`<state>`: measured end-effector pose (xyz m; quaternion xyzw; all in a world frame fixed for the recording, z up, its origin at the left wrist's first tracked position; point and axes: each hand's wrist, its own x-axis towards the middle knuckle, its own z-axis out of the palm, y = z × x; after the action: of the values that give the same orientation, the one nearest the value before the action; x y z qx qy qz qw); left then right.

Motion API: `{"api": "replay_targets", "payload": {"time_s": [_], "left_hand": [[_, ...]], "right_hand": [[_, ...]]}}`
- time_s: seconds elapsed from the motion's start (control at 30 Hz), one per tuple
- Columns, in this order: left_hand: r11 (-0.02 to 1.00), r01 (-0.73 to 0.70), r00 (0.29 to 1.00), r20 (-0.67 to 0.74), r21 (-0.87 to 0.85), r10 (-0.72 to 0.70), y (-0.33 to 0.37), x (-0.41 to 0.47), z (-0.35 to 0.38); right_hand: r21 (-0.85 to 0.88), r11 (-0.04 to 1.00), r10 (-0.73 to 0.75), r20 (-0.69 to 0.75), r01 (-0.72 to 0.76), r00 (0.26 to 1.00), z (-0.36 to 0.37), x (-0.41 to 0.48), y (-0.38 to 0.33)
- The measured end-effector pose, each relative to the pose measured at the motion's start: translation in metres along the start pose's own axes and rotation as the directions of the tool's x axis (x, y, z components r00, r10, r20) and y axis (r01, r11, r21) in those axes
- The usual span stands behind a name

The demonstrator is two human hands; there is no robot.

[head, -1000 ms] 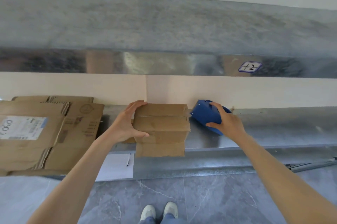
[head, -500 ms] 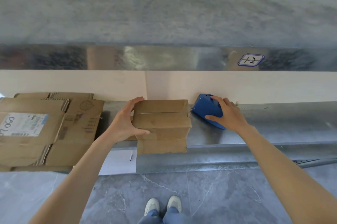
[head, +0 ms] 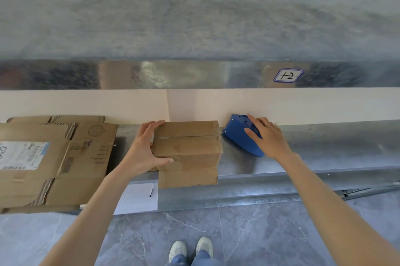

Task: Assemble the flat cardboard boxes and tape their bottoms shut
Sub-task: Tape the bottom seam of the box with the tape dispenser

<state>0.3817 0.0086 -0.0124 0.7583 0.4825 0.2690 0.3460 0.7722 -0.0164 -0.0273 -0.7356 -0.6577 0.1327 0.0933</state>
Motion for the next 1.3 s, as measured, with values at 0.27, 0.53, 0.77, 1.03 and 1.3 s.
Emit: {"api": "replay_targets", "payload": {"time_s": [0.27, 0.53, 0.77, 1.03, 1.3], "left_hand": [[1.0, 0.001, 1.0, -0.026, 0.0, -0.001, -0.004, -0.004, 0.006], [0.999, -0.002, 1.0, -0.026, 0.055, 0.003, -0.001, -0.006, 0.014], [0.999, -0.053, 0.998, -0.027, -0.001, 0.053, 0.007, -0.004, 0.021], [0.952, -0.174, 0.982, -0.033, 0.253, 0.188, -0.004, 0.001, 0.024], [0.972, -0.187, 0.976, -0.085, 0.141, 0.2, -0.009, 0.003, 0.031]], "right_hand": [[0.226, 0.972, -0.007, -0.249, 0.066, 0.968, -0.011, -0.006, -0.056], [0.142, 0.912, -0.395, 0.055, 0.384, 0.917, 0.017, -0.012, -0.153], [-0.055, 0.906, -0.412, 0.111, 0.419, 0.905, 0.027, -0.009, -0.15], [-0.076, 0.839, -0.519, 0.18, 0.538, 0.835, 0.021, -0.007, -0.145], [-0.102, 0.8, -0.57, 0.179, 0.591, 0.802, 0.022, -0.008, -0.14]]}}
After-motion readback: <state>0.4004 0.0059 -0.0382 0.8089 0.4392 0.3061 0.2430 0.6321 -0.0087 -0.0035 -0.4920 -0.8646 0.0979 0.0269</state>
